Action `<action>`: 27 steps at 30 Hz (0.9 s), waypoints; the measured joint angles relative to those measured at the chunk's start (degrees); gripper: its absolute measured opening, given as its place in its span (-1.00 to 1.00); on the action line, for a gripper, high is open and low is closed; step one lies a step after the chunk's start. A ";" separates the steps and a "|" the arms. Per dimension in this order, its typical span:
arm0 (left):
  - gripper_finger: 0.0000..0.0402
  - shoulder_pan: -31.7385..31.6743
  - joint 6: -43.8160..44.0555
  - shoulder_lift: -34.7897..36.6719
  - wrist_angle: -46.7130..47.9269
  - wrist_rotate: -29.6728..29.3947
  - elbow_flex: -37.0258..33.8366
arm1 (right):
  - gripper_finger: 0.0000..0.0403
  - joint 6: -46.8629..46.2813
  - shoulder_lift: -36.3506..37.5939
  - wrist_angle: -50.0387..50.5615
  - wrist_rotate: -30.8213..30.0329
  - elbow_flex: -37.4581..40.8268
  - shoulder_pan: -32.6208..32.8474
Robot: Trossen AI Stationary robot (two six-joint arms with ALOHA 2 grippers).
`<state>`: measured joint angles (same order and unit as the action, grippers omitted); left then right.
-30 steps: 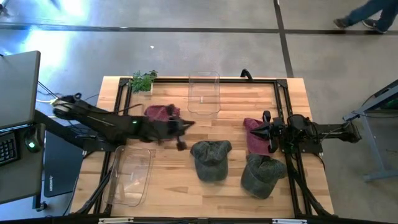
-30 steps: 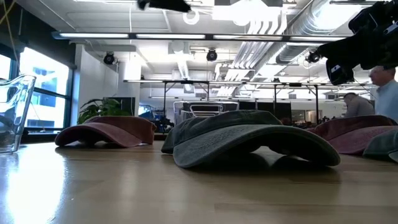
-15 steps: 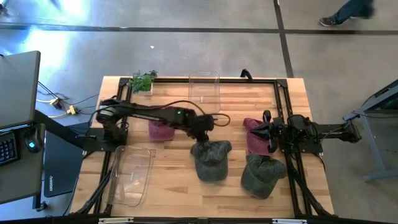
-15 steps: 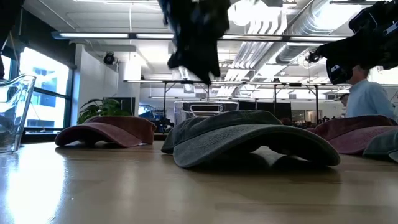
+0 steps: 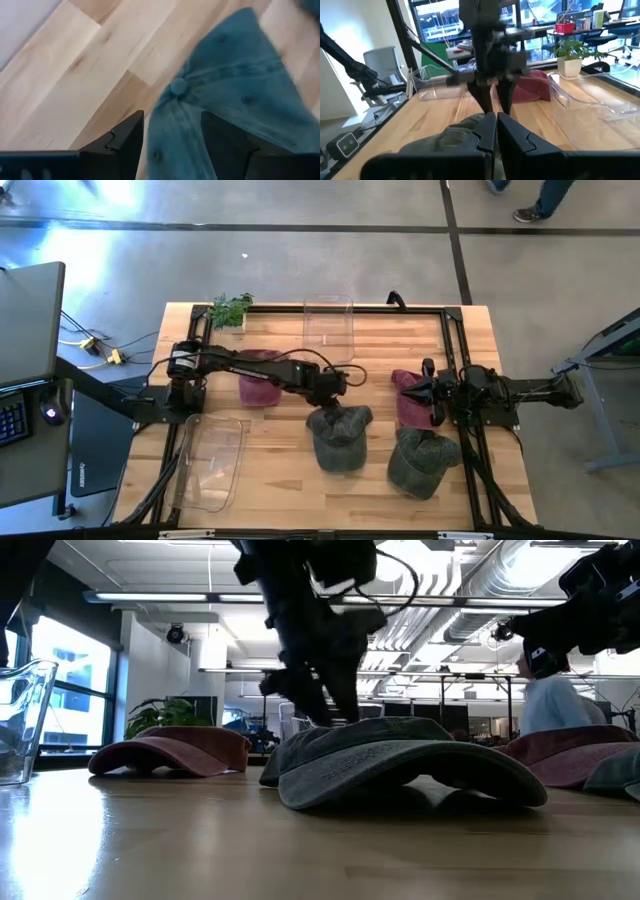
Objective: Pick & Place hat
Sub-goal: Put the left black cap into the top transparent bin
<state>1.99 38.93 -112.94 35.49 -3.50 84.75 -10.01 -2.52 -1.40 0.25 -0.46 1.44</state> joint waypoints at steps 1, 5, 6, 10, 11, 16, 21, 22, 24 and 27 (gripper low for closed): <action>-0.09 0.57 0.13 -0.66 0.54 -0.28 -0.18 | -0.94 -0.01 -0.11 0.08 0.02 0.01 0.01; -0.14 2.46 0.18 -3.77 -5.72 -1.30 0.01 | -0.94 0.01 -0.43 0.08 -0.01 0.00 0.01; -0.15 2.81 0.20 -3.78 -5.10 -1.27 -0.19 | -0.94 0.01 -0.47 0.09 -0.01 0.00 0.01; -0.28 3.36 0.33 -4.96 -6.58 -1.12 0.09 | -0.94 0.01 -0.52 0.06 -0.08 -0.01 0.01; -0.33 3.32 0.32 -5.45 -6.22 -1.21 -0.01 | -0.94 0.00 -0.52 0.05 -0.09 -0.01 0.00; -0.72 3.76 -2.94 -5.26 -8.80 -1.94 0.04 | -0.94 -0.27 -1.09 -0.21 -0.29 0.00 0.01; -0.94 4.18 -5.95 -4.88 -10.02 -3.52 -0.04 | -0.94 -0.42 -1.25 -0.34 -0.30 0.00 0.00; -0.93 4.35 -6.37 -4.26 -9.80 -4.43 -0.09 | -0.94 -0.61 -1.25 -0.33 0.20 0.00 0.00; -0.96 4.55 -7.76 -2.65 -10.23 -6.70 -0.09 | -0.94 -1.84 -1.51 -0.44 1.93 -0.01 -0.01; -0.98 5.45 -10.47 0.61 -10.32 -10.68 -0.08 | -0.94 -3.86 -1.96 -1.18 6.40 -0.01 0.00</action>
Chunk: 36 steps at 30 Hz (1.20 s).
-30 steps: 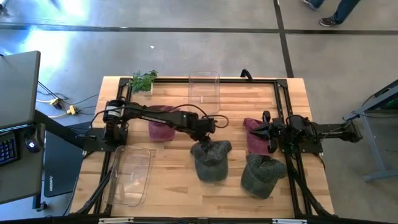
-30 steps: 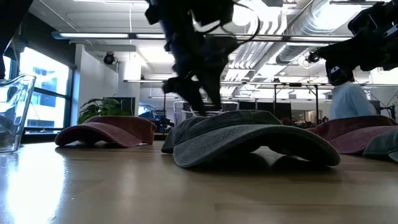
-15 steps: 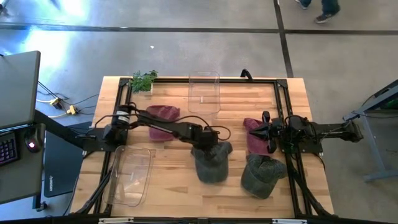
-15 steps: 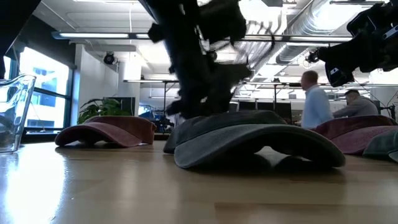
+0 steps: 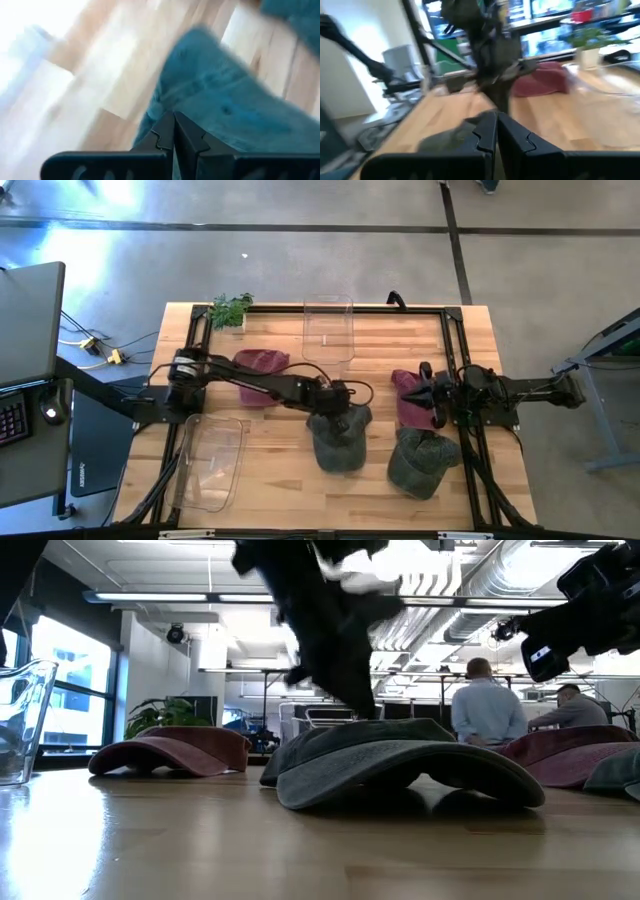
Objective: Pick & Place hat
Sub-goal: Put the left black cap into the top transparent bin
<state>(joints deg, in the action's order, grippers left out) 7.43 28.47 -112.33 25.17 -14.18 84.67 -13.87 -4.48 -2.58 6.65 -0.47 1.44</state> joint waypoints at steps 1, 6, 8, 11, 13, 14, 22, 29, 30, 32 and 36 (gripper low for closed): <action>-0.98 0.32 -0.75 0.78 -0.53 -1.14 0.12 | -0.94 -0.83 -0.25 -0.32 1.20 0.02 0.01; -0.98 1.79 -1.68 3.01 0.75 -5.49 0.07 | -0.94 -2.64 -1.93 -4.08 4.00 0.00 0.11; -0.95 1.68 -1.41 2.92 0.73 -4.93 0.02 | -0.94 -2.49 -2.83 -4.96 3.03 0.01 0.44; -0.85 0.59 -2.76 0.72 -3.11 -1.34 0.16 | -0.94 -1.94 -4.02 -4.95 1.44 0.00 1.03; -0.74 -0.08 -4.04 -1.27 -4.09 0.80 -0.03 | -0.94 -1.11 -4.82 -4.91 0.53 0.00 1.40; -0.67 -0.48 -4.22 -1.85 -3.07 1.37 -0.29 | -0.94 -0.72 -5.32 -5.03 -0.05 0.00 1.54; -0.25 -2.81 -0.72 -5.97 -1.95 5.89 0.13 | -0.94 -0.04 -8.01 -5.20 -1.95 0.00 1.74; -0.47 -2.08 -1.11 -9.03 -3.30 11.06 0.33 | -0.94 0.41 -9.28 -5.67 -2.72 0.00 1.74; -0.52 -2.07 -1.22 -9.41 -3.16 10.63 0.10 | -0.94 0.40 -9.35 -5.45 -2.84 0.00 1.74; -0.62 -2.13 -1.29 -9.12 -2.51 10.85 0.14 | -0.94 0.42 -9.71 -5.64 -3.22 0.00 1.74; -0.87 -2.18 -2.79 -10.18 -3.67 10.54 0.20 | -0.94 0.42 -9.78 -5.79 -3.25 0.00 1.74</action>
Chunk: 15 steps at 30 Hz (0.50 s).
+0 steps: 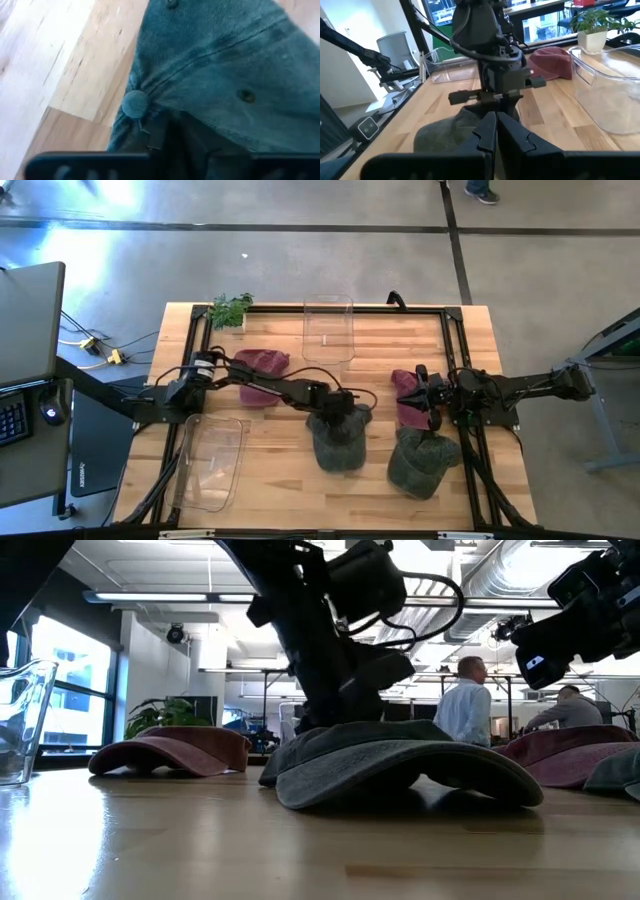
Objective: Pick & Place hat
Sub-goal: Put the left black cap into the top transparent bin
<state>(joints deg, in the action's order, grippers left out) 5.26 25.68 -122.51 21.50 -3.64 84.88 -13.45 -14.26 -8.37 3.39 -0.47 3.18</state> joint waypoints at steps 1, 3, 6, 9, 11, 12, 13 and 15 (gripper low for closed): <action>-0.93 0.00 0.00 -0.19 -0.28 -0.36 0.09 | -0.94 0.00 0.02 -0.01 -0.02 0.00 0.00; -0.97 0.04 -0.09 -0.23 -0.30 -1.38 0.07 | -0.94 -0.02 -0.07 -0.50 -0.01 0.00 0.00; -0.98 0.93 -1.12 -0.27 -0.46 -2.84 0.03 | -0.94 0.00 -0.04 -0.56 0.00 0.00 0.00; -0.99 2.25 -1.43 0.99 1.42 -7.31 -0.12 | -0.94 -0.60 -0.04 -0.53 0.40 0.00 0.00; -0.99 3.23 -1.46 1.94 2.42 -10.86 -0.28 | -0.94 -0.93 -0.18 -0.57 1.12 0.00 0.00; -1.00 3.73 -1.45 2.66 2.68 -12.68 -0.29 | -0.94 -0.94 -0.43 -0.78 1.21 0.00 0.00; -1.00 4.29 -1.47 3.70 3.49 -14.57 -0.30 | -0.94 -0.97 -0.83 -1.37 1.20 0.00 0.00; -1.00 5.52 -1.56 5.88 3.62 -18.93 -0.21 | -0.94 -1.02 -1.99 -2.37 1.10 0.00 0.02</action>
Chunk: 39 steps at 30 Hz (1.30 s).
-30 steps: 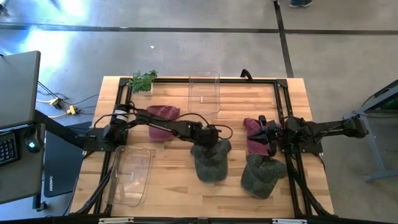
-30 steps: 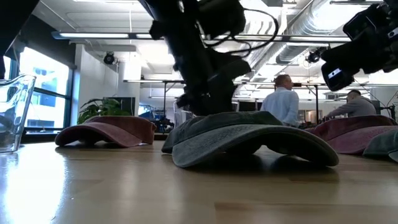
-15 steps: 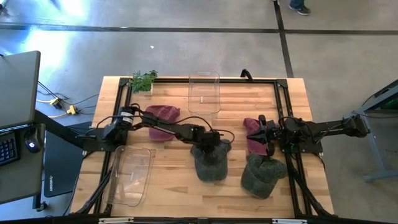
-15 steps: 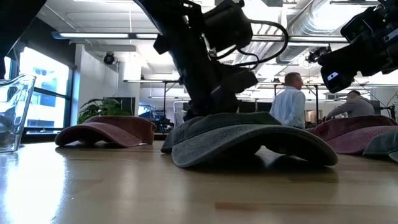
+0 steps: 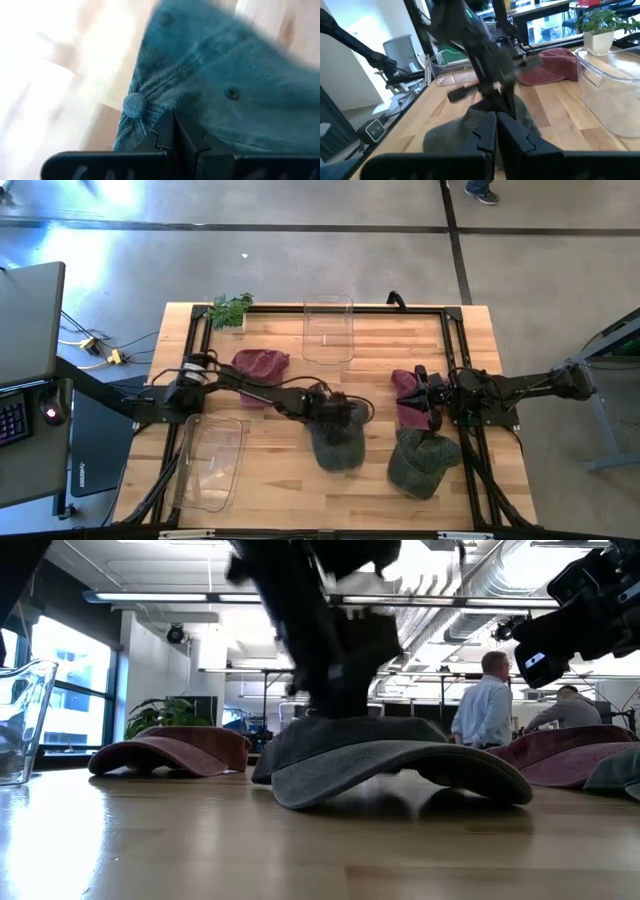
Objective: Pick & Place hat
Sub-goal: Put the left black cap into the top transparent bin
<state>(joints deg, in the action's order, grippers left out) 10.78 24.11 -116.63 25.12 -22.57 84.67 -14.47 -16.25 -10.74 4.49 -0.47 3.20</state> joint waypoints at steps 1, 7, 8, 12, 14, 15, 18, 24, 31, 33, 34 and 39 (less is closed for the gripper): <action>-1.00 0.67 -0.28 0.65 -0.56 -2.11 0.17 | -0.94 -0.06 -0.86 -0.59 -0.08 0.00 0.18; -1.00 5.48 -3.20 2.78 -2.33 -14.68 0.08 | -0.94 0.33 -9.19 -8.16 -6.11 0.00 4.94; -1.00 6.40 -3.75 3.15 -1.97 -16.88 0.05 | -0.94 0.60 -10.95 -10.23 -7.34 -0.02 6.05; -1.00 9.50 -6.40 4.10 -2.65 -24.16 1.33 | -0.94 1.20 -19.03 -14.39 -12.63 -2.26 10.28; -1.00 10.74 -8.40 4.08 -2.36 -25.76 2.35 | -0.94 0.87 -23.20 -17.07 -13.57 -4.65 11.79; -1.00 11.34 -9.52 4.07 -2.22 -26.26 3.05 | -0.93 0.03 -25.24 -18.72 -12.96 -5.92 12.27; -1.00 12.73 -11.76 4.07 -2.93 -27.76 5.07 | -0.84 -0.97 -31.14 -20.88 -9.55 -10.25 12.65; -1.00 14.57 -12.23 4.07 -3.54 -28.53 5.70 | -0.43 -4.42 -41.40 -8.07 -7.52 -23.95 9.65; -1.00 16.46 -15.92 4.07 -6.15 -29.61 5.74 | 0.13 -6.06 -53.22 15.09 7.27 -42.61 1.69; -1.00 16.74 -15.95 4.07 -6.24 -29.65 5.74 | 0.24 -6.11 -55.74 17.40 15.49 -45.85 -0.41; -1.00 16.89 -15.96 4.07 -6.31 -29.73 5.74 | 0.28 -6.11 -56.88 18.21 19.15 -47.13 -1.23; -1.00 17.50 -16.39 4.07 -7.07 -30.71 5.74 | 0.33 -6.14 -62.45 19.67 28.22 -49.43 -2.40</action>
<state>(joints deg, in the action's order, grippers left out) 28.27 7.73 -112.55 18.04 -53.28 90.41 -20.61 -78.70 8.94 32.72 -49.89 0.80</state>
